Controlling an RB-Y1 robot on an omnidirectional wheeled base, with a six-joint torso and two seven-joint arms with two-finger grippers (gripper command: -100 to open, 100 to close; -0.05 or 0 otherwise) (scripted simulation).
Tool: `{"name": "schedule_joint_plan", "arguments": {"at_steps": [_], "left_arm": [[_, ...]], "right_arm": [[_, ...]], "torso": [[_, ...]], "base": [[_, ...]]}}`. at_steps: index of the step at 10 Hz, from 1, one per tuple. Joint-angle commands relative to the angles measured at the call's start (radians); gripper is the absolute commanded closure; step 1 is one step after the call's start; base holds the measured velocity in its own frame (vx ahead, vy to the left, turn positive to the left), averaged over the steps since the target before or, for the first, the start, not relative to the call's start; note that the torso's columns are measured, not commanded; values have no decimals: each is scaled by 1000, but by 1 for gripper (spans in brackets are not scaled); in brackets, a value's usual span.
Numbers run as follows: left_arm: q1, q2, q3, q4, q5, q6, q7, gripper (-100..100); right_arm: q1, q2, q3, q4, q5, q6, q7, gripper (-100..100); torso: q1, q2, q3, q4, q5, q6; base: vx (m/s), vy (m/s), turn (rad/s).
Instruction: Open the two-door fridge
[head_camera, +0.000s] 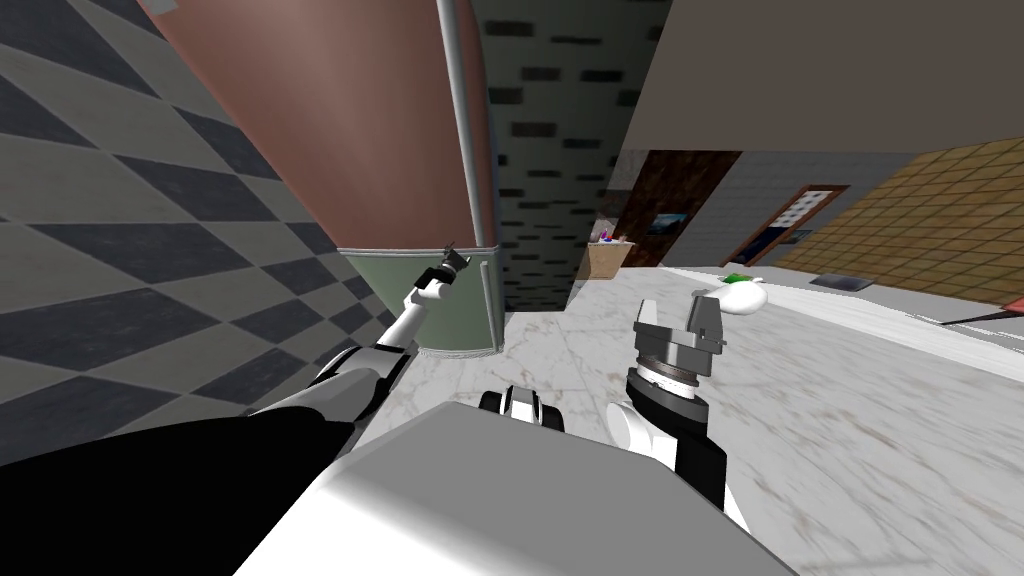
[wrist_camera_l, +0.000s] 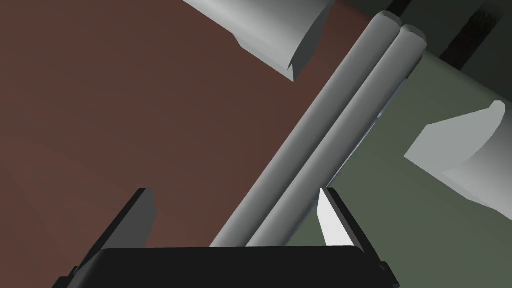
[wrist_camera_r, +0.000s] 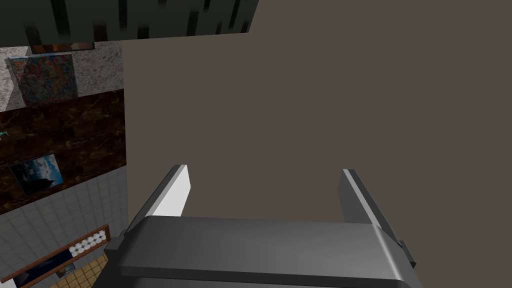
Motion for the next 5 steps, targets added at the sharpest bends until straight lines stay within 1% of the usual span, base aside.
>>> {"name": "schedule_joint_plan", "arguments": {"at_steps": [1,2,3,4,5], "left_arm": [[-65,32,8,70,42,42,7,-100],[-65,32,8,91,42,42,7,-100],[-105,53,14,123,68,69,10,-100],[-105,53,14,144,68,69,10,-100],[-141,72,21,174,92,95,12,-100]], "right_arm": [[0,0,0,0,0,0,0,0],[0,0,0,0,0,0,0,0],[0,0,0,0,0,0,0,0],[0,0,0,0,0,0,0,0],[0,0,0,0,0,0,0,0]], "torso": [[1,0,0,0,0,0],[1,0,0,0,0,0],[2,1,1,0,0,0],[2,1,1,0,0,0],[2,1,1,0,0,0]], "base": [[47,-148,56],[28,-128,36],[24,-129,54],[24,-117,36],[35,-149,51]]}}
